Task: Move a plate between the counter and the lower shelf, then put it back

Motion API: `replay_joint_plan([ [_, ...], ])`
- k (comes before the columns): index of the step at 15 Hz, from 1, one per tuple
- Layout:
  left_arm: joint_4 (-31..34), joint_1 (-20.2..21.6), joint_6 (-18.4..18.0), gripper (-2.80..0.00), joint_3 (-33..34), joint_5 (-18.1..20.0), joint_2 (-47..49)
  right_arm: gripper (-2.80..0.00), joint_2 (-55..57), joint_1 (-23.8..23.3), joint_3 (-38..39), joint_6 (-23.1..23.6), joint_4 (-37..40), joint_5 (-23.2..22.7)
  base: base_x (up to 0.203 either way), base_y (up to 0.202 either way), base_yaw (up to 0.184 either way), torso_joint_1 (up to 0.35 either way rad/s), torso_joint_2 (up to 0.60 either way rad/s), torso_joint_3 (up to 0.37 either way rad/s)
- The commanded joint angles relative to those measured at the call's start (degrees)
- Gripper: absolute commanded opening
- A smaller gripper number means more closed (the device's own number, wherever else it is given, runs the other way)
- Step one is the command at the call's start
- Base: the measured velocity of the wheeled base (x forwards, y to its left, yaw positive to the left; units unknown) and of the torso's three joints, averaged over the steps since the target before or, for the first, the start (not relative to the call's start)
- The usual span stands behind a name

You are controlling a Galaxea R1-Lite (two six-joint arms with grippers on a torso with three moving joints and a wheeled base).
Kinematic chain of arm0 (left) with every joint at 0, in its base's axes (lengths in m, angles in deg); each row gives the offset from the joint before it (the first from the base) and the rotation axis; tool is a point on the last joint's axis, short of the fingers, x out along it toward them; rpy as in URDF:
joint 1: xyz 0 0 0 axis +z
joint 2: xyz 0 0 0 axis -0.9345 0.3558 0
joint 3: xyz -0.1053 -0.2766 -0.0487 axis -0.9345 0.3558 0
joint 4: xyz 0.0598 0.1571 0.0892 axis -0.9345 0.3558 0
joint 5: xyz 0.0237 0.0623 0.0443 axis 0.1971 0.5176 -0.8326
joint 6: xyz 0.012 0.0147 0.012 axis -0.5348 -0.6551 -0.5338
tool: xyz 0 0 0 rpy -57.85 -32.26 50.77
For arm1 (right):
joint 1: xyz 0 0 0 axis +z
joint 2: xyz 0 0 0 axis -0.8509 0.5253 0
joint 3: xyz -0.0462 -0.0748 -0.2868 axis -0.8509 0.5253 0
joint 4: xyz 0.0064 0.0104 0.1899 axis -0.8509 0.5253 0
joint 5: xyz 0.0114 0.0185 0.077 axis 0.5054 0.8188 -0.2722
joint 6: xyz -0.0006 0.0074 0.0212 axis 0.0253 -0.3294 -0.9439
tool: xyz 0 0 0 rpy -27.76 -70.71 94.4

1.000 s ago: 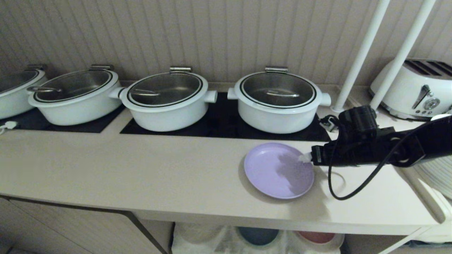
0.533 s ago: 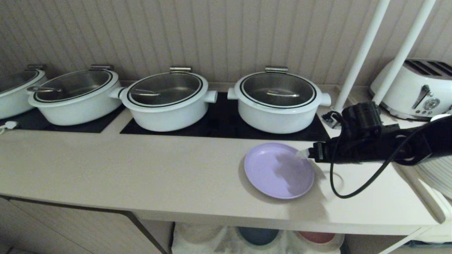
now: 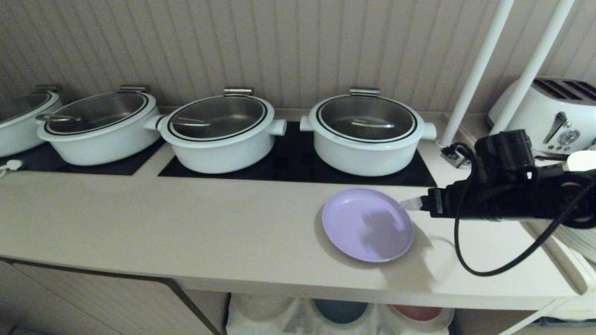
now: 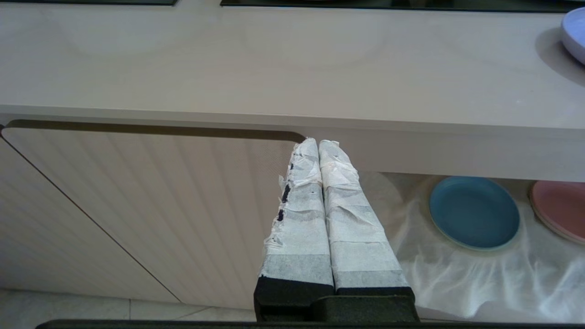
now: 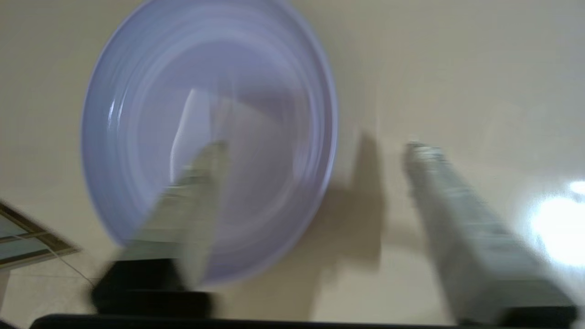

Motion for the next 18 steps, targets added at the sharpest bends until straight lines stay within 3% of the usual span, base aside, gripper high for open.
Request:
replay_joint_plan([
  [1, 0.0, 0.0, 0.0, -2.80, 0.0, 0.0, 0.0, -2.80, -4.0, 0.0, 2.3, -0.1, 0.0, -0.1, 0.000, 0.000, 0.000, 0.000, 0.00, 0.000],
  [6, 0.0, 0.0, 0.0, -2.80, 0.0, 0.0, 0.0, -2.80, -12.3, 0.0, 9.2, -0.1, 0.2, 0.0, 0.000, 0.000, 0.000, 0.000, 0.00, 0.000],
  [13, 0.0, 0.0, 0.0, -2.80, 0.0, 0.0, 0.0, -2.80, -29.0, -0.1, 18.1, 2.8, -0.4, 6.5, 0.000, 0.000, 0.000, 0.000, 0.00, 0.000],
  [18, 0.0, 0.0, 0.0, -2.80, 0.0, 0.0, 0.0, -2.80, -47.2, -2.6, 34.3, 6.9, -5.8, 8.8, 0.000, 0.000, 0.000, 0.000, 0.00, 0.000],
])
